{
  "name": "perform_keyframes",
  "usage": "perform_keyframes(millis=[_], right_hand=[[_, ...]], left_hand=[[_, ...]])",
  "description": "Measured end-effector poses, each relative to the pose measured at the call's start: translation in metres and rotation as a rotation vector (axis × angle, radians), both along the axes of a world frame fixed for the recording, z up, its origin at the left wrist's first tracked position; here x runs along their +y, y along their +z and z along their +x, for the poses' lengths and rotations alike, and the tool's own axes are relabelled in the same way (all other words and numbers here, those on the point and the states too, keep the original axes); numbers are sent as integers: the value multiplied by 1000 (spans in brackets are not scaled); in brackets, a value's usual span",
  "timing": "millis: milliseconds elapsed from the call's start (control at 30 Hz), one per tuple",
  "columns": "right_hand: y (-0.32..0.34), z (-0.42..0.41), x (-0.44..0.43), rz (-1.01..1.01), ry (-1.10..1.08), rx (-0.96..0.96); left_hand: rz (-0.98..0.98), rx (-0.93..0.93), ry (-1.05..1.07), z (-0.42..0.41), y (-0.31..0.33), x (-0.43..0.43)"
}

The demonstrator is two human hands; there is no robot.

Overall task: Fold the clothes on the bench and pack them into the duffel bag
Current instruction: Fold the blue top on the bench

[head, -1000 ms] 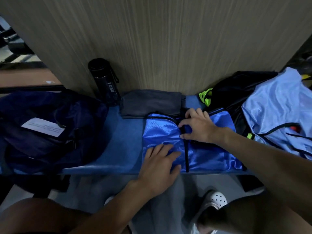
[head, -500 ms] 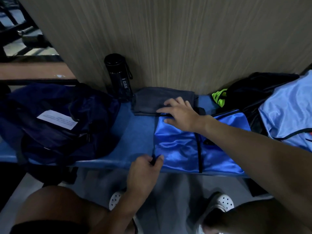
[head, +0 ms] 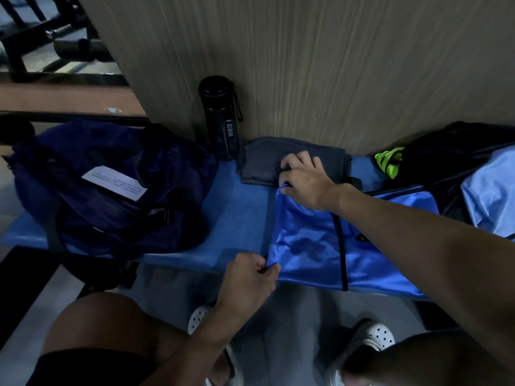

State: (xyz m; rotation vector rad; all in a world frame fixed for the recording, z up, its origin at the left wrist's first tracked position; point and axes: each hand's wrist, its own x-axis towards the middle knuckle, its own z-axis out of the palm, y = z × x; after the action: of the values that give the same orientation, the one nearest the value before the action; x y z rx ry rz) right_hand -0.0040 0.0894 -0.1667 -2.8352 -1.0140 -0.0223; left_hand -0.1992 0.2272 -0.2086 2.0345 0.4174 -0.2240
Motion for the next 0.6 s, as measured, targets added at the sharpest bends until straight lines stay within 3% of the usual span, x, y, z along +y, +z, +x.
perform_keyframes(millis=[100, 233, 333, 433, 600], right_hand=[[1, -5, 2, 68, -32, 25], [11, -20, -14, 207, -114, 65], [11, -41, -39, 350, -202, 84], [12, -71, -83, 496, -373, 52], [-7, -129, -163, 481, -768, 23]], left_hand=[[56, 8, 3, 2, 2, 7], [290, -92, 9, 14, 13, 11], [297, -188, -41, 33, 28, 1], [289, -241, -178, 61, 38, -18], [370, -325, -402, 112, 54, -64]])
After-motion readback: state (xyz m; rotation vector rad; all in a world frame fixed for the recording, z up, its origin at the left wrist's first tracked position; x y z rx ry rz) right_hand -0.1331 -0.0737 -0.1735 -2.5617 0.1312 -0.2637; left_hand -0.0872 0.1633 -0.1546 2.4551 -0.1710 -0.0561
